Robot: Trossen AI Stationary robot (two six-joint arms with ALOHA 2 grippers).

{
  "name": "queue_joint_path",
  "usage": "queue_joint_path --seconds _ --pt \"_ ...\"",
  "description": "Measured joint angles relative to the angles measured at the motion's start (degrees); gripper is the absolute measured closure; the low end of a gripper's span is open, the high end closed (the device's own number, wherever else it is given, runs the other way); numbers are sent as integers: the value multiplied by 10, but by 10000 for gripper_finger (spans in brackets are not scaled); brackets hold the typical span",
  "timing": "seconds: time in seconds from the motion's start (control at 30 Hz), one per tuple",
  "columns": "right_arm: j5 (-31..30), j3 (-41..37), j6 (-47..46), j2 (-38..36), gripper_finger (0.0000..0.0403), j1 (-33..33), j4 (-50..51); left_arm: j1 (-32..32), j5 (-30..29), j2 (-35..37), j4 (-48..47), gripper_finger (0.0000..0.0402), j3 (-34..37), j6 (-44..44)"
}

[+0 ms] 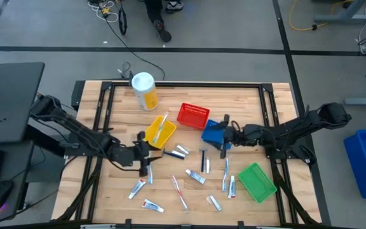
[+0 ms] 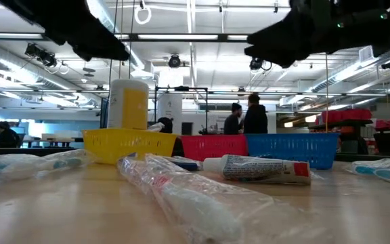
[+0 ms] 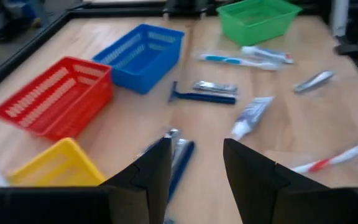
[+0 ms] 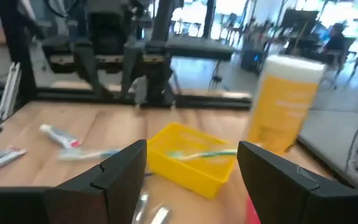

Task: Pick & Place Travel size toiletries
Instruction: Put the white toothpaste into the red bin

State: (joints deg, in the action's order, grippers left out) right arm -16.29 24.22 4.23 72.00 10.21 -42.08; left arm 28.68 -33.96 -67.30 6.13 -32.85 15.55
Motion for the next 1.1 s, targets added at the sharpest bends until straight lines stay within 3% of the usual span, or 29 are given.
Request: queue_joint_path --seconds 0.17,0.4,0.57,0.8,1.1 --pt "0 85 -83 81 133 52 135 -2 5 7 86 246 31 -32" --pt "1 216 -165 216 145 139 295 -5 5 11 88 246 32 -51" --pt "-5 283 -222 301 149 161 369 -5 10 10 85 246 32 -49" --pt "-46 300 -235 324 143 169 399 -5 29 10 86 246 32 -39" --pt "-17 301 -282 358 152 172 419 -5 31 10 86 246 32 -28"
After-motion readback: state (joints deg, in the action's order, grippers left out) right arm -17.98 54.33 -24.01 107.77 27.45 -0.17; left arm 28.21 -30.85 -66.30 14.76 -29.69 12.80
